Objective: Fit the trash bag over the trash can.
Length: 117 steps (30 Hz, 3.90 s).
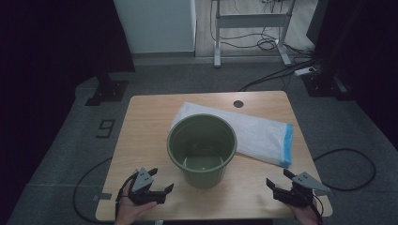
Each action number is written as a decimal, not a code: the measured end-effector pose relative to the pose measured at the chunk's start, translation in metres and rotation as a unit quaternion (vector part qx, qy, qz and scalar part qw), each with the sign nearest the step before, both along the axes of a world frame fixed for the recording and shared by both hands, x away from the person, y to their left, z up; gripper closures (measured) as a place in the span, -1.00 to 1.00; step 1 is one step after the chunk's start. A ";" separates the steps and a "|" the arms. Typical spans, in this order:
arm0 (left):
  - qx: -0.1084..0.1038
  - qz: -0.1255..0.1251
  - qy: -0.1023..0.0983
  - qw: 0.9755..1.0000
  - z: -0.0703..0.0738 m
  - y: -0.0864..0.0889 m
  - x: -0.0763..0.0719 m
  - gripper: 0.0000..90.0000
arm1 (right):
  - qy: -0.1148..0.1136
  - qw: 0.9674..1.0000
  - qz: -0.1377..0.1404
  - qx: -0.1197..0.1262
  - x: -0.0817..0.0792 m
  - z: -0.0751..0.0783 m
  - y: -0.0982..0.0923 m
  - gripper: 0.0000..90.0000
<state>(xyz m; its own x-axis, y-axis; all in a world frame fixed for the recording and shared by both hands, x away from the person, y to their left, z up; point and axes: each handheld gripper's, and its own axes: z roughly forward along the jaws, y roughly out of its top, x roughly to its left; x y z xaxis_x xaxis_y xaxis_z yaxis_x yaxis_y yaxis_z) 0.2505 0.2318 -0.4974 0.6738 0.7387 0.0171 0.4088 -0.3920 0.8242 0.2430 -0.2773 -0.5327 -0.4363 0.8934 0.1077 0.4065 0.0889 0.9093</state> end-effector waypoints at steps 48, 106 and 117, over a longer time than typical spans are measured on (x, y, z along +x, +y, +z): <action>-0.009 0.066 -0.017 0.998 -0.005 0.039 -0.010 -0.63 | 0.113 0.986 0.010 -0.118 0.134 -0.017 0.064 0.00; -0.013 0.068 0.013 0.998 -0.017 0.043 -0.005 -0.64 | 0.088 0.991 0.032 -0.097 0.090 -0.001 0.081 -0.38; -0.017 0.073 0.014 0.997 -0.018 0.047 -0.004 -0.64 | 0.112 0.987 0.016 -0.116 0.107 -0.018 0.088 0.02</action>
<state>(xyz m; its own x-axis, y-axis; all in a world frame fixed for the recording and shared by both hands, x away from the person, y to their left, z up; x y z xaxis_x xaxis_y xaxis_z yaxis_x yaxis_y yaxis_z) 0.2470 0.2786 -0.5151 0.5596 0.8283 -0.0275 0.4829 -0.2989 0.8231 0.3501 -0.1888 -0.5507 -0.4536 0.8912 -0.0003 0.5884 0.2997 0.7510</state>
